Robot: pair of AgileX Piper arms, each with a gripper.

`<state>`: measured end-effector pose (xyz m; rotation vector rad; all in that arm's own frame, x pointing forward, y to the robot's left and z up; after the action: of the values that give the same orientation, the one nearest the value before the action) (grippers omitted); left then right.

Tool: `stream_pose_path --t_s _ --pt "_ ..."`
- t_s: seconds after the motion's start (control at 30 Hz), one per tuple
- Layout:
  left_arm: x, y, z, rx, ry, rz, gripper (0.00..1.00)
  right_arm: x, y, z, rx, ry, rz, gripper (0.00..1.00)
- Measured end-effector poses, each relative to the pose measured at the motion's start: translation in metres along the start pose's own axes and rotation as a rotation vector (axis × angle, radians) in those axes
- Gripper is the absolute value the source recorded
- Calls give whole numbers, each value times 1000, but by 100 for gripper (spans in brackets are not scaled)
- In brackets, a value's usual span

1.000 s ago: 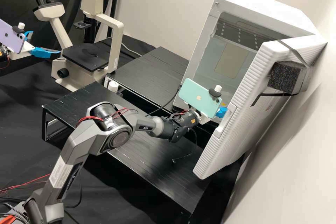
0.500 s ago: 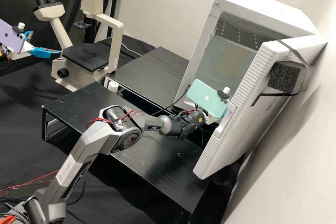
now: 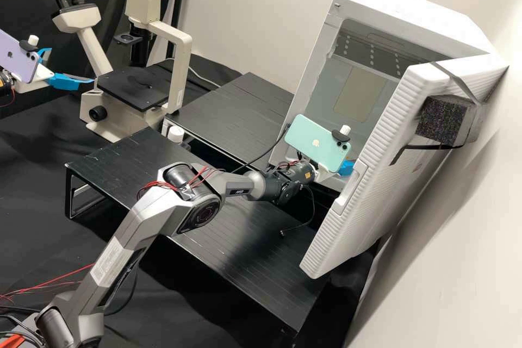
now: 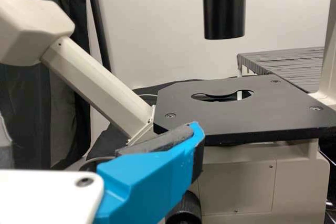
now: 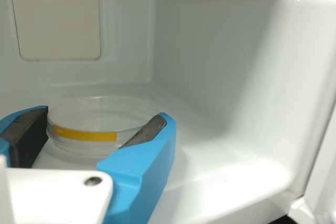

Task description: Return the petri dish to the incubator.

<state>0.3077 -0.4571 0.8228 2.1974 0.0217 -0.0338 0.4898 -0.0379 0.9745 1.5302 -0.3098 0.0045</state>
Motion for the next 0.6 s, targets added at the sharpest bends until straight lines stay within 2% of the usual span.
stream_pose_path --t_s 0.1,0.37,0.4,0.6 --pt "0 0 0 0 0 0 100 4 -6 1 -1 -4 -5 0" --pt "0 0 0 0 0 0 100 9 -8 4 21 -12 4 0" --pt "0 0 0 0 0 0 100 9 -8 4 21 -12 4 100" --pt "0 0 0 0 0 0 100 9 -8 4 21 -11 3 100"
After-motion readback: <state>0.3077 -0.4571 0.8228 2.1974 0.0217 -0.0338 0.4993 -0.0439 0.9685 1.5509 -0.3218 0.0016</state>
